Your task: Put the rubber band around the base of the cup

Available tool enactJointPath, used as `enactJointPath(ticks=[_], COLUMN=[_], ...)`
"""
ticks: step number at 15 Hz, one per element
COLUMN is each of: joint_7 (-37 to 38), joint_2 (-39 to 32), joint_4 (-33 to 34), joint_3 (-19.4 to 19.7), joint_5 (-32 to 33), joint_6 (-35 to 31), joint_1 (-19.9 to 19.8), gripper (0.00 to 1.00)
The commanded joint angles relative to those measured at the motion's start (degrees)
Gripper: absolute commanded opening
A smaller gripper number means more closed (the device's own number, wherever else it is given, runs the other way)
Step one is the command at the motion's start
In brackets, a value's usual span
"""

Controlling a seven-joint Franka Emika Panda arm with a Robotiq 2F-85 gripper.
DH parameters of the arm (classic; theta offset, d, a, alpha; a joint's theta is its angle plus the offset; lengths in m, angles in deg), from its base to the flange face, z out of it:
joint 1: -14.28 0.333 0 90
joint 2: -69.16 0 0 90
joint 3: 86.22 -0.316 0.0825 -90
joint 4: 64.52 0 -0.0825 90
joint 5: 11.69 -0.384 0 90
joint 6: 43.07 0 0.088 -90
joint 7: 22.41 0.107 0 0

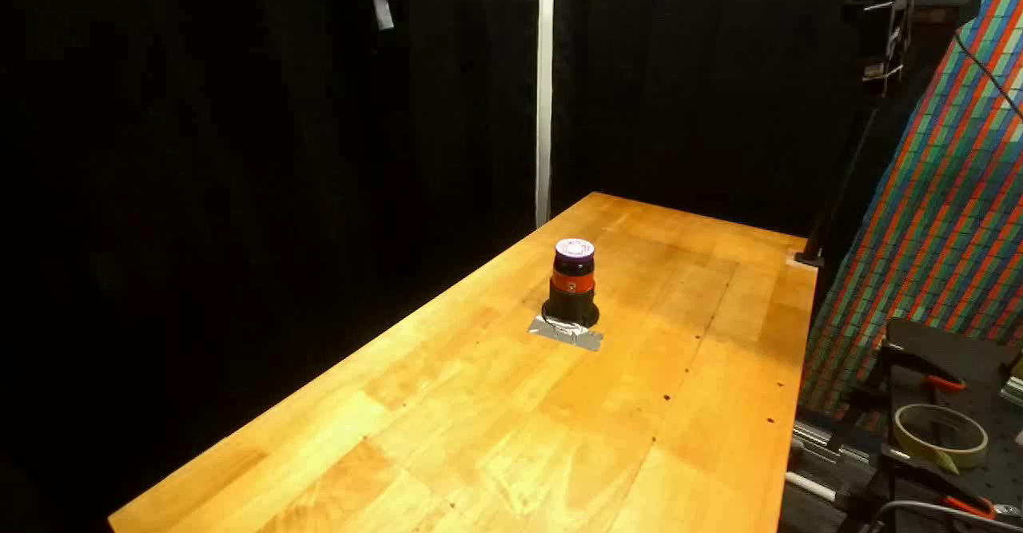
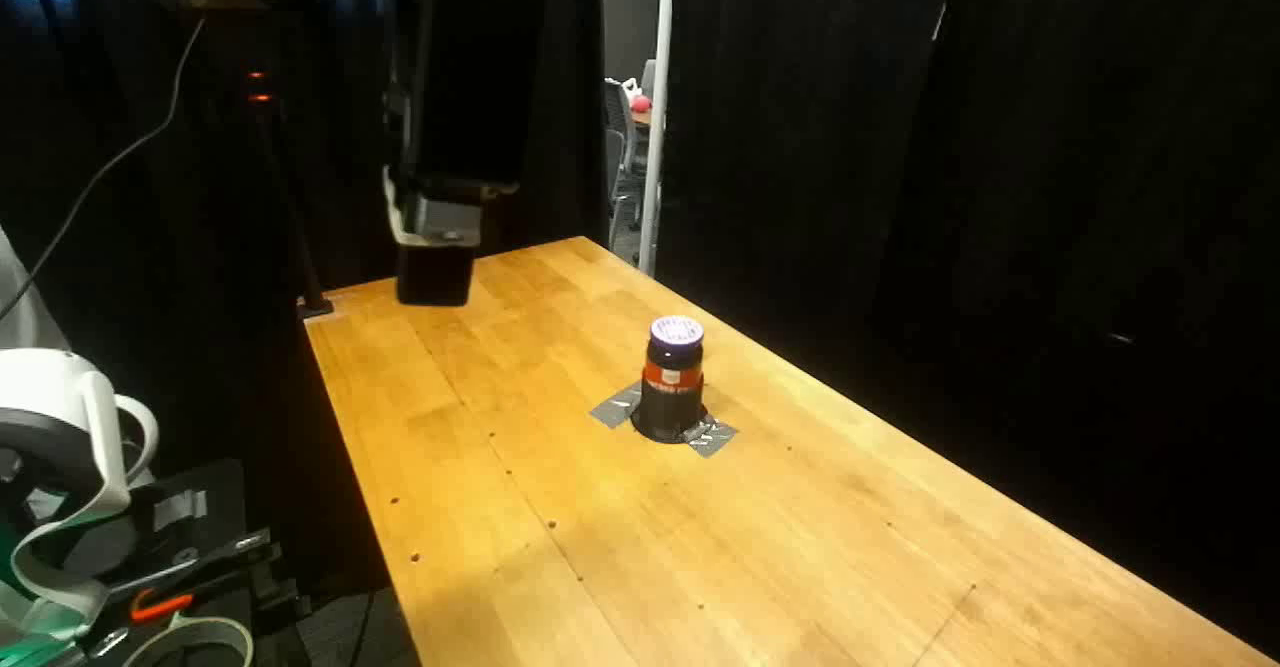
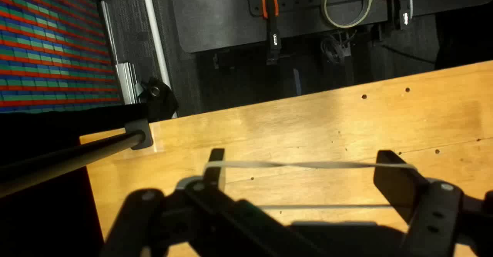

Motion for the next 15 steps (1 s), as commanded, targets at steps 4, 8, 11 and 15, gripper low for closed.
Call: enactJointPath(ticks=[4,8,11,15], joint_7=[0.04,0.04,-0.47,1.38], joint_2=[0.09,0.08,-3.82,-13.90], joint_4=[0.53,0.53,4.49,13.53], joint_3=[0.17,0.17,-1.47,-5.61], joint_5=[0.05,0.05,-3.14,-5.34], joint_6=[0.07,0.07,-0.16,0.48], joint_1=[0.20,0.20,2.76,6.63], gripper=[1.00,1.00,1.00,1.00])
